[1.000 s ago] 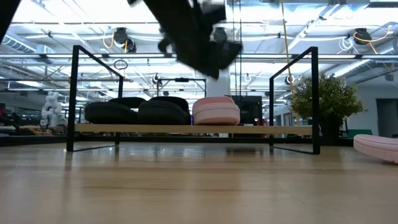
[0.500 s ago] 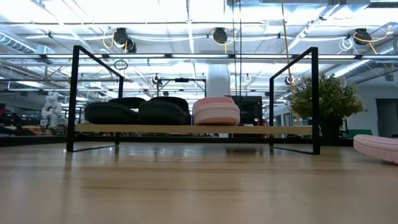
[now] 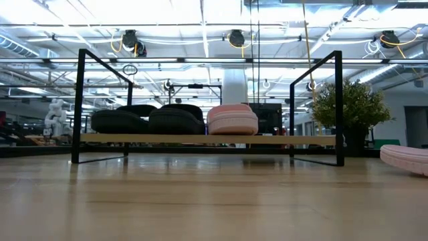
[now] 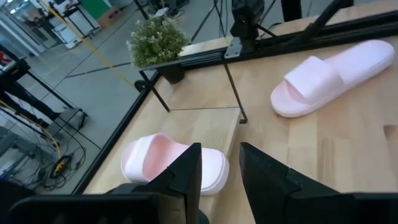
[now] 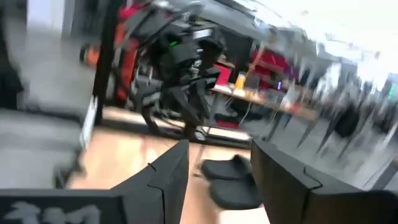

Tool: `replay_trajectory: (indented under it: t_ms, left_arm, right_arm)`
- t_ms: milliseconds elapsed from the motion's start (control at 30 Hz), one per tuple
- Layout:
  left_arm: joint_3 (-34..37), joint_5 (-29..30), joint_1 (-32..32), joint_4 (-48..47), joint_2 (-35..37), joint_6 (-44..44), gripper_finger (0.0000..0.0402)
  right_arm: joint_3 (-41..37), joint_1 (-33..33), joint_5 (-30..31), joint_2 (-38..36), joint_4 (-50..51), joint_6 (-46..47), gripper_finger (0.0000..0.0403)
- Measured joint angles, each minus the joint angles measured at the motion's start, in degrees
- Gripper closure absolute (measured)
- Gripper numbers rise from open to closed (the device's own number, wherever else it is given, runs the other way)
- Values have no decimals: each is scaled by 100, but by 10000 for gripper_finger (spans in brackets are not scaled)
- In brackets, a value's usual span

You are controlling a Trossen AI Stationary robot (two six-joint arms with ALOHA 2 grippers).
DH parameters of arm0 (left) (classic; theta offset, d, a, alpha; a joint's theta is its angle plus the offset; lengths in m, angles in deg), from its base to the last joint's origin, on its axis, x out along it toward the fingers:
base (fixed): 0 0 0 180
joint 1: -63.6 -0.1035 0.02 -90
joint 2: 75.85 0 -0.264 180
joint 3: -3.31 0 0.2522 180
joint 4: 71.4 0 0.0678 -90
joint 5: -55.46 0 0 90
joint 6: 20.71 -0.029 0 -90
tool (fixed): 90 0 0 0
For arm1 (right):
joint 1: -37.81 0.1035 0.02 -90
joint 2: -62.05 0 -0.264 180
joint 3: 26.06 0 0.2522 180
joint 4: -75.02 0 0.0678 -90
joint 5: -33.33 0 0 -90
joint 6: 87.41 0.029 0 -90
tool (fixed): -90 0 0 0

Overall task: Pick and place slides into the shelf
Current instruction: Put the pink slipper on the shelf

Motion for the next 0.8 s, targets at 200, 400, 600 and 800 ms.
replay_trajectory:
  t_ms: [200, 400, 600, 800]
  left_arm:
    - [0, -62, -3, -108, -4, 169, 289]
    - [0, -55, -29, -110, -4, 148, 289]
    - [0, -48, -110, -105, -4, 343, 289]
    - [0, -50, -207, -67, -4, 451, 289]
  right_arm:
    - [-4, 621, 239, -28, 29, -635, 238]
    - [-4, 1234, 240, -26, -163, -312, 238]
    - [-4, 1831, 240, -110, -914, -912, 238]
    - [-4, 1539, 241, -283, -955, -1538, 238]
